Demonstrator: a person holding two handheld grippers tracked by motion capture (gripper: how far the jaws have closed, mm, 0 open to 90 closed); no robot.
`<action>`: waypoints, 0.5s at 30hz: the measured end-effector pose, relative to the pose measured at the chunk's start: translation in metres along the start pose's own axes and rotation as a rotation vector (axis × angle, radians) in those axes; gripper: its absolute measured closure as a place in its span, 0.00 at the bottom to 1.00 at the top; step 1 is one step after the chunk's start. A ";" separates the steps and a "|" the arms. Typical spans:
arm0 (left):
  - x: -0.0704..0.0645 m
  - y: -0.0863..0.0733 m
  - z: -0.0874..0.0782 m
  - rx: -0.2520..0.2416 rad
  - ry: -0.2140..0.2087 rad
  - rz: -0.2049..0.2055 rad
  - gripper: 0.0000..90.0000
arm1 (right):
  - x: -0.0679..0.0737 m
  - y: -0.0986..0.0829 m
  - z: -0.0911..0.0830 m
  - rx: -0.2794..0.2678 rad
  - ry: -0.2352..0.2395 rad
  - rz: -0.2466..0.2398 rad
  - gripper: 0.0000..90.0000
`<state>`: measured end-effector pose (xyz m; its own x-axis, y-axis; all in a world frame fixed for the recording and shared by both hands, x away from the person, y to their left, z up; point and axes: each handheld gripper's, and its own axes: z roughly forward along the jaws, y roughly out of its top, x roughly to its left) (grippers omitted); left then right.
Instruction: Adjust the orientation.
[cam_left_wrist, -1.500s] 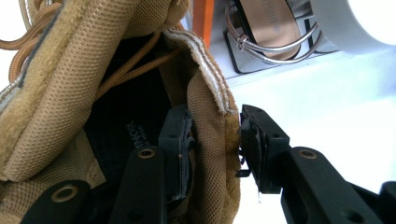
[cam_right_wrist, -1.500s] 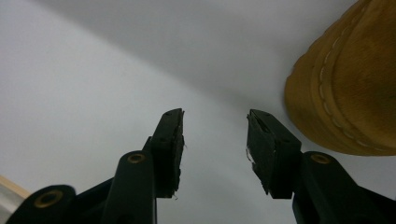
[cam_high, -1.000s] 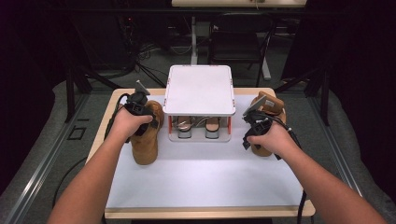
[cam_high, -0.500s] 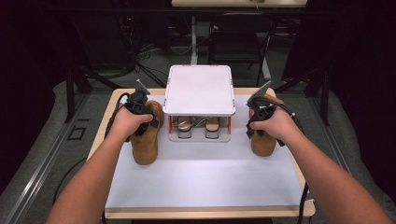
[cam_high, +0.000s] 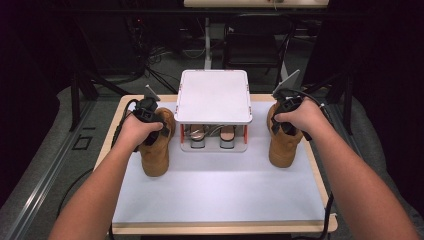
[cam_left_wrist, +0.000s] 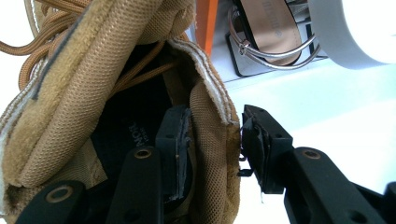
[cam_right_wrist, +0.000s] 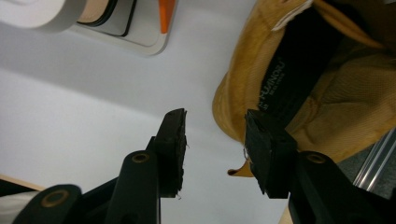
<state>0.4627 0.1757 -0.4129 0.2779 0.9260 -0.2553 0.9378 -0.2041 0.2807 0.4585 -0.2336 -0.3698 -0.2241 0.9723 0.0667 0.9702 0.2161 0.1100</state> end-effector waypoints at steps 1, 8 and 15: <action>0.000 0.000 0.000 0.000 -0.001 -0.001 0.68 | -0.003 0.002 0.000 0.009 0.003 0.006 0.65; 0.001 0.000 0.001 0.005 -0.001 -0.003 0.68 | -0.017 0.011 0.004 -0.006 -0.009 0.063 0.64; -0.001 0.000 0.008 0.017 -0.003 0.001 0.68 | -0.020 0.016 0.022 0.006 -0.001 0.094 0.64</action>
<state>0.4639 0.1723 -0.4203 0.2796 0.9247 -0.2583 0.9409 -0.2103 0.2654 0.4802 -0.2482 -0.3917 -0.1323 0.9883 0.0753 0.9874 0.1248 0.0969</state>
